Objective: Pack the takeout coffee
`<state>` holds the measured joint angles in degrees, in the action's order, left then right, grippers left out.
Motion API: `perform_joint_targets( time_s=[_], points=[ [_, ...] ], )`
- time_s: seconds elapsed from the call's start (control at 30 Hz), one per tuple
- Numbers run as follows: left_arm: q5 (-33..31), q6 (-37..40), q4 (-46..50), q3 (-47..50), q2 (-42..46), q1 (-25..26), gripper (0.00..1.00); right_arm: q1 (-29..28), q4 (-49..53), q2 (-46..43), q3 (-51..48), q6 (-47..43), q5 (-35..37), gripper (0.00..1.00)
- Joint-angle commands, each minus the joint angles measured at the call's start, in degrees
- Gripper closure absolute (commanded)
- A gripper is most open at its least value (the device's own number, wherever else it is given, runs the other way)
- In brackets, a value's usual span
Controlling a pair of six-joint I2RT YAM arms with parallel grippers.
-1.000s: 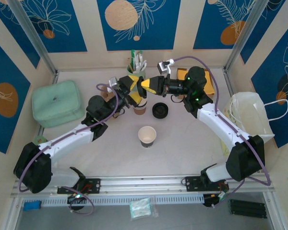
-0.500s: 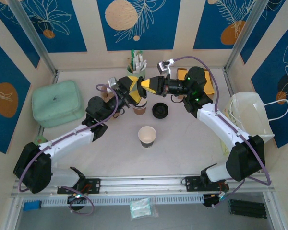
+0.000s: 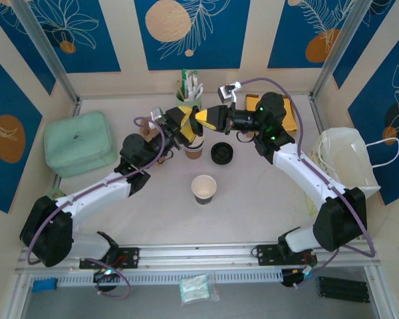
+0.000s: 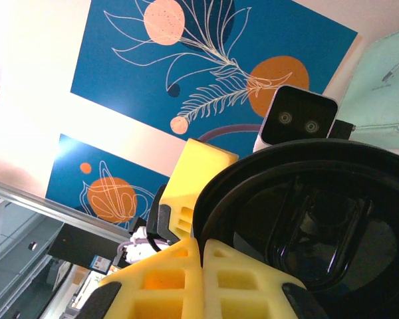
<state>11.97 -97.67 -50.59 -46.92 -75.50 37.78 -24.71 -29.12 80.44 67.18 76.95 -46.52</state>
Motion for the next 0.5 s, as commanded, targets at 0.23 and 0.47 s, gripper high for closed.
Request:
perform_joint_targets(
  time_s=[0.23, 0.47],
  points=[
    [-0.1, -0.34, -3.87, 0.08, -0.96, 0.89, 0.3, -0.79, 0.29, -0.53, -0.12, -0.55, 0.65, 1.0],
    [-0.18, -0.33, -4.38, 0.49, -1.12, 1.02, 0.36, -0.95, 1.06, -0.63, -0.38, -1.1, 0.92, 1.0]
  ],
)
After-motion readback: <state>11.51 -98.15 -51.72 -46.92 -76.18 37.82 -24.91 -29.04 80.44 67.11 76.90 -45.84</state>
